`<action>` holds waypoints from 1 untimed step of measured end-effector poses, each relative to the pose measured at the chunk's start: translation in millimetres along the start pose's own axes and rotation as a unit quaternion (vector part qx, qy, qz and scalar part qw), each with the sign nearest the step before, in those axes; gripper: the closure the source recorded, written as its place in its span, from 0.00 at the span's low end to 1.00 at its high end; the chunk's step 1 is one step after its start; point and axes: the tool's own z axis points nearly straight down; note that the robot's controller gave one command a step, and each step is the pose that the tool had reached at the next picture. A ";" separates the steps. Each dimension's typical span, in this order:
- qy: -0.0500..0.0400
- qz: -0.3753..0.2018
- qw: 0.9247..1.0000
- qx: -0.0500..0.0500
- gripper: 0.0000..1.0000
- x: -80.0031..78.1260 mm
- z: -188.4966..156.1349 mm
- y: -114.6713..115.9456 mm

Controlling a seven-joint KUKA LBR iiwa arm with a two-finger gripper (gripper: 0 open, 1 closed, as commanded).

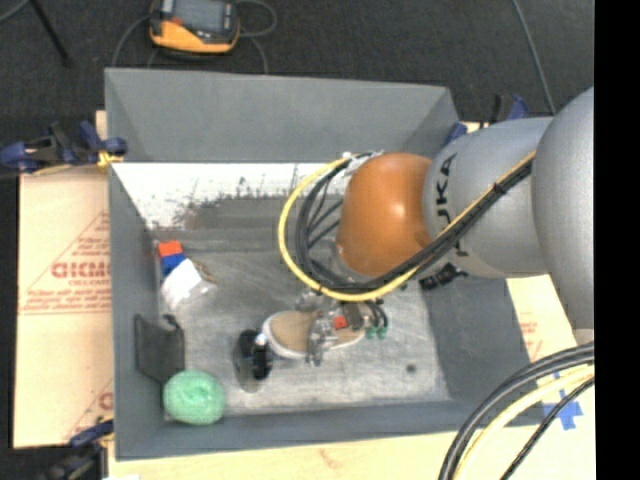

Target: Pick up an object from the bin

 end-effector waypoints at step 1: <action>-0.002 0.000 1.000 0.000 1.00 -1.0 -12.2 -0.1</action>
Offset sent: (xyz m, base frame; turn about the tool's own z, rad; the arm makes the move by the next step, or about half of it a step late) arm 0.0001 0.0001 0.0042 0.0000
